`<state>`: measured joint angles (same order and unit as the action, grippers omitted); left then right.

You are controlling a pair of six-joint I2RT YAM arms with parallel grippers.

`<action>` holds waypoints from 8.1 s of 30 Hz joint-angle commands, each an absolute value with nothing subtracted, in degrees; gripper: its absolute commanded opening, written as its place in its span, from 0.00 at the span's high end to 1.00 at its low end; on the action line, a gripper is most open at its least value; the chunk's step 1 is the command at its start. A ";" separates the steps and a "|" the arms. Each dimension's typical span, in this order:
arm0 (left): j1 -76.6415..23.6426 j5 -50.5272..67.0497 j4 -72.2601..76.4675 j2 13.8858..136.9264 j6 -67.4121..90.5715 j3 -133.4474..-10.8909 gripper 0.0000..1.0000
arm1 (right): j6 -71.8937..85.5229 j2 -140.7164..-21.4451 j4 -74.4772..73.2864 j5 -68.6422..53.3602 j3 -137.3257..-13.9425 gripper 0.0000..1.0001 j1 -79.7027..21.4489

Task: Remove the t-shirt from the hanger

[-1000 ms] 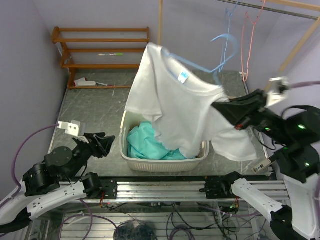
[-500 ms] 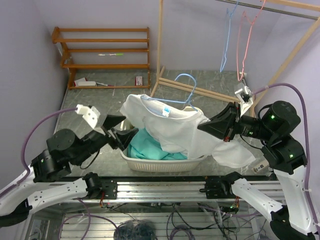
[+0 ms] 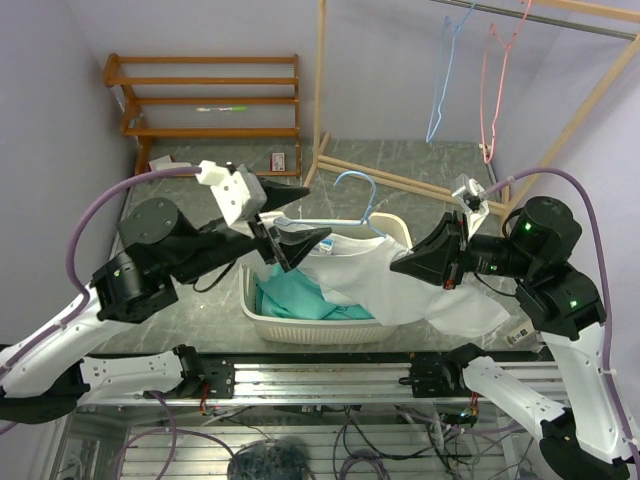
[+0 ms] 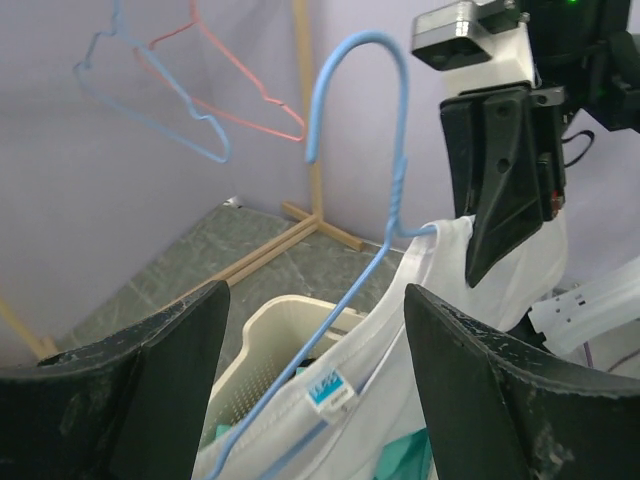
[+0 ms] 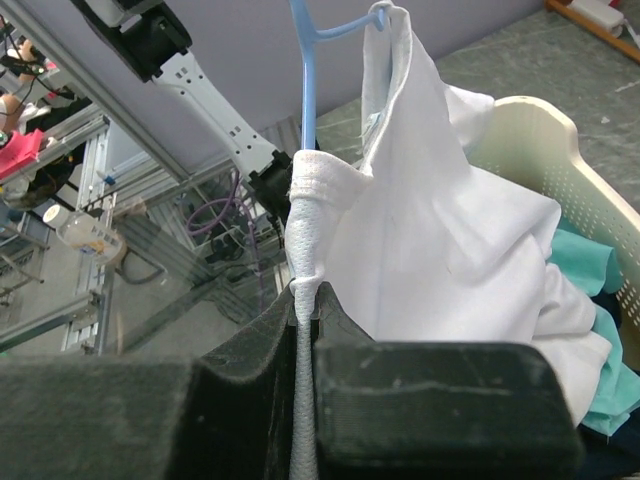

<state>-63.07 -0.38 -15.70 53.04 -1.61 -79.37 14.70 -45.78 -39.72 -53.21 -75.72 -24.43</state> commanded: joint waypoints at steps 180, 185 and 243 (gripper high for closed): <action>-63.12 -21.45 -24.73 16.78 7.55 -48.80 0.37 | 11.37 -95.78 -9.86 19.33 -120.23 1.00 -24.26; -63.11 -21.43 -26.33 16.57 7.98 -47.93 0.35 | 12.09 -98.58 -9.76 19.50 -121.00 1.00 -24.31; -63.50 8.62 -48.10 52.55 11.93 -63.78 0.23 | 13.08 -35.04 -38.56 -17.22 -66.51 0.23 -24.28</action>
<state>-63.07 7.38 -44.01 53.89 10.07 -62.41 15.20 -35.46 -37.39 -18.44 -67.72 -24.38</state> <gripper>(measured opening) 0.762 0.769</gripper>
